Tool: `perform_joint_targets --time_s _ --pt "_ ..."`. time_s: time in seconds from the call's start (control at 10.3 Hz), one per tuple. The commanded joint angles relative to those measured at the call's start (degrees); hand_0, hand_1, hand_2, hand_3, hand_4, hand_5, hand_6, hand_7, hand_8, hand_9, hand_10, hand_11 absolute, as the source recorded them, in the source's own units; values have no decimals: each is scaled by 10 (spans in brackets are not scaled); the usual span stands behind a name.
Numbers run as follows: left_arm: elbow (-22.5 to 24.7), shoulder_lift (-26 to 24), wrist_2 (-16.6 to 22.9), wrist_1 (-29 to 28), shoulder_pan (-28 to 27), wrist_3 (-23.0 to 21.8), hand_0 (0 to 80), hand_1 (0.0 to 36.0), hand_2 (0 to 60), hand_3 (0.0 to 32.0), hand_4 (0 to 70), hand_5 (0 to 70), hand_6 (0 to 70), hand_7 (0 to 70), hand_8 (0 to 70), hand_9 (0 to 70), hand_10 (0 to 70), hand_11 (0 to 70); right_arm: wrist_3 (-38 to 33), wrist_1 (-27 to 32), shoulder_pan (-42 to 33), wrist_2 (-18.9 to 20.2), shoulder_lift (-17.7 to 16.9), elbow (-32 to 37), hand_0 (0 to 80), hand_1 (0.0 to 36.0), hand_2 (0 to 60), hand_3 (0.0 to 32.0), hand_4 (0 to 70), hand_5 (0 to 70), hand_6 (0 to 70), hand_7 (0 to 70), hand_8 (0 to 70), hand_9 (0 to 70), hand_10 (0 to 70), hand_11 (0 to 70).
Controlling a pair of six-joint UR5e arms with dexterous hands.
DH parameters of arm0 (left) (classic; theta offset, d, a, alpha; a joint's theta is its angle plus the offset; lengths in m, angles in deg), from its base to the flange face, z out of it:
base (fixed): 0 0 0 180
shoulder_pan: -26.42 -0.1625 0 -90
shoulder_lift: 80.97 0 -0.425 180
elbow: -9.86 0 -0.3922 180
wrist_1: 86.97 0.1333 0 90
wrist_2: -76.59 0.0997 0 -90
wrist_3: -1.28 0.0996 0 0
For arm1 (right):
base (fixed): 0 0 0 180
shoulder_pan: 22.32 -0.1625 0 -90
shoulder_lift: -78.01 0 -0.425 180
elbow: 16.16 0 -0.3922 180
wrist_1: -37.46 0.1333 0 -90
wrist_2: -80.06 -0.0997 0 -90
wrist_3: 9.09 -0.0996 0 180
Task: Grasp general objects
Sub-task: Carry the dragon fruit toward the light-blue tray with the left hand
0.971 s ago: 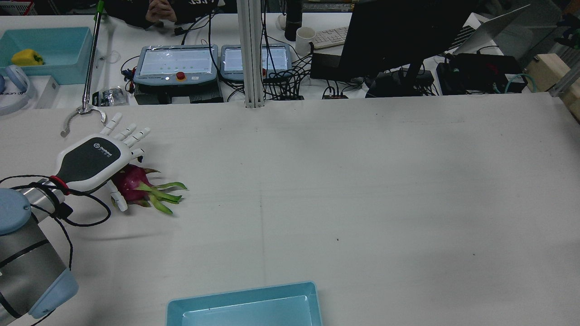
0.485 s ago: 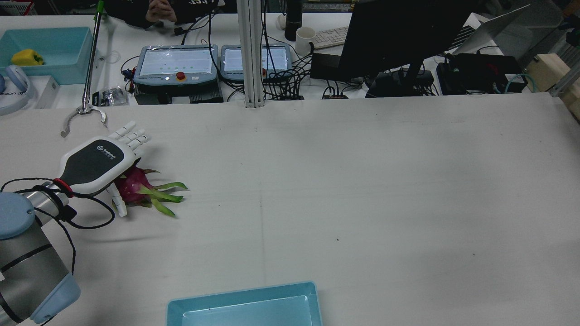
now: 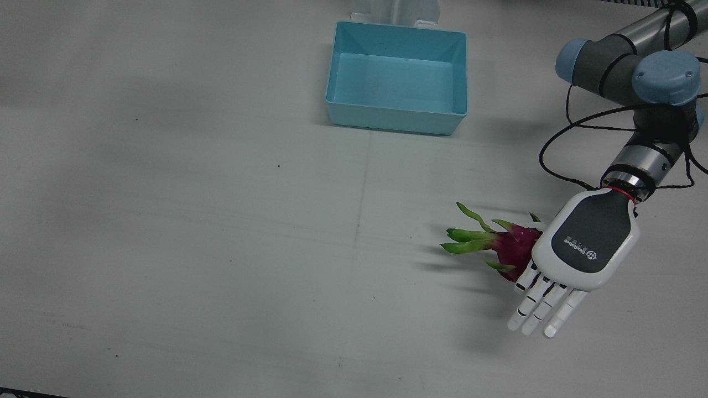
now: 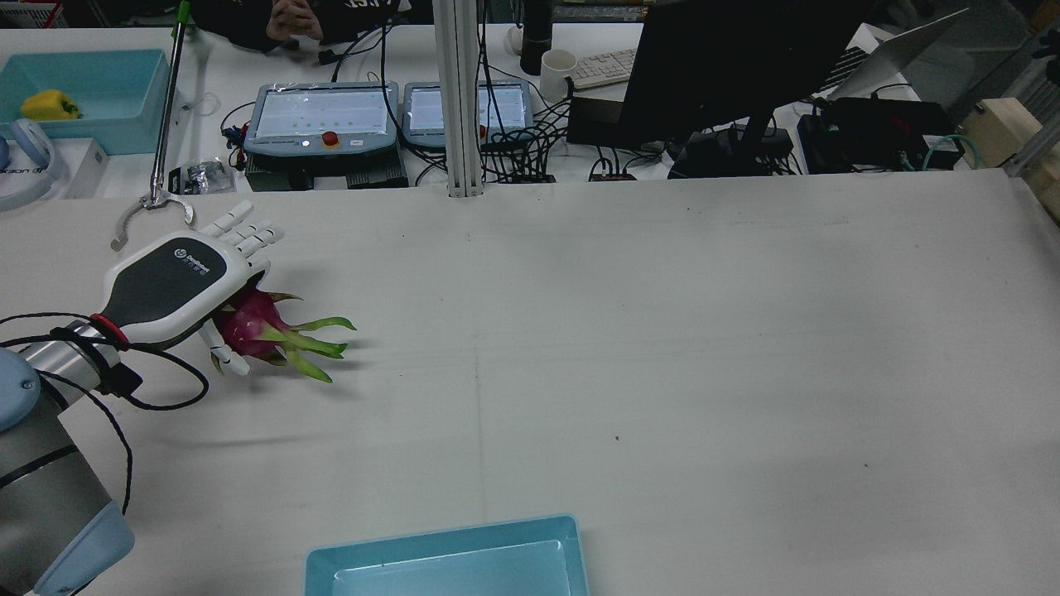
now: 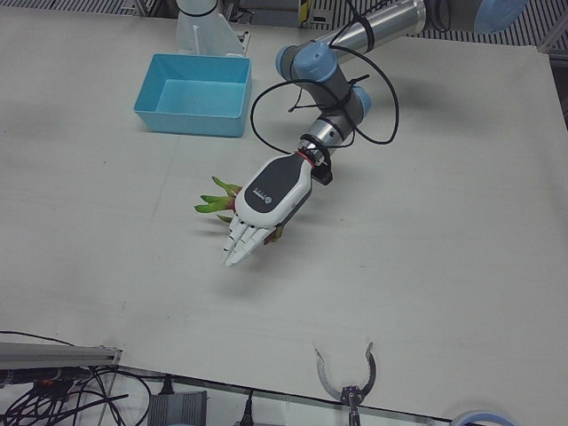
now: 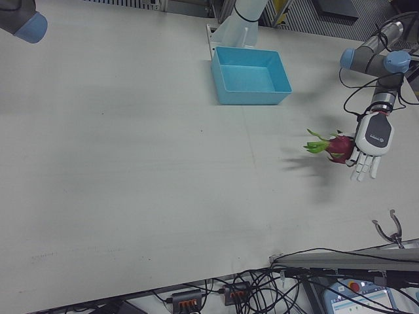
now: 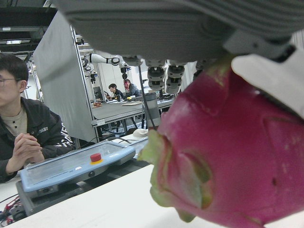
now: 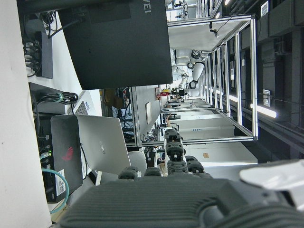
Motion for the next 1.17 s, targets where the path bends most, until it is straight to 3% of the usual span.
perform_joint_targets --time_s 0.0,0.1,0.19,0.29,0.39,0.58,0.87,1.07 --pt "105 58 122 -27 40 -151 448 258 600 0 247 700 86 154 171 66 5 15 0 0 0 0 0 0 0 0 0 0 0 0 0 0 0 0 0 0" --pt "108 59 163 -40 82 -187 393 209 600 0 219 700 89 148 170 72 24 38 0 0 0 0 0 0 0 0 0 0 0 0 0 0 0 0 0 0" --pt "122 65 192 -44 87 -239 352 166 600 0 218 700 90 143 180 82 37 55 0 1 0 0 0 0 0 0 0 0 0 0 0 0 0 0 0 0" --pt "134 65 198 -47 88 -287 375 161 600 0 236 700 96 156 189 92 38 57 0 0 0 0 0 0 0 0 0 0 0 0 0 0 0 0 0 0" --pt "148 65 207 -48 85 -324 396 164 600 0 254 700 97 164 188 92 36 54 0 0 0 0 0 0 0 0 0 0 0 0 0 0 0 0 0 0" --pt "176 66 219 -51 64 -352 452 187 600 0 308 700 106 183 194 100 40 61 0 0 0 0 0 0 0 0 0 0 0 0 0 0 0 0 0 0" --pt "207 61 196 -42 2 -353 494 234 600 0 406 700 127 213 201 108 42 69 0 0 0 0 0 0 0 0 0 0 0 0 0 0 0 0 0 0" --pt "219 58 149 -42 -70 -353 523 257 600 0 482 700 149 243 210 118 42 69 0 0 0 -1 0 0 0 0 0 0 0 0 0 0 0 0 0 0"
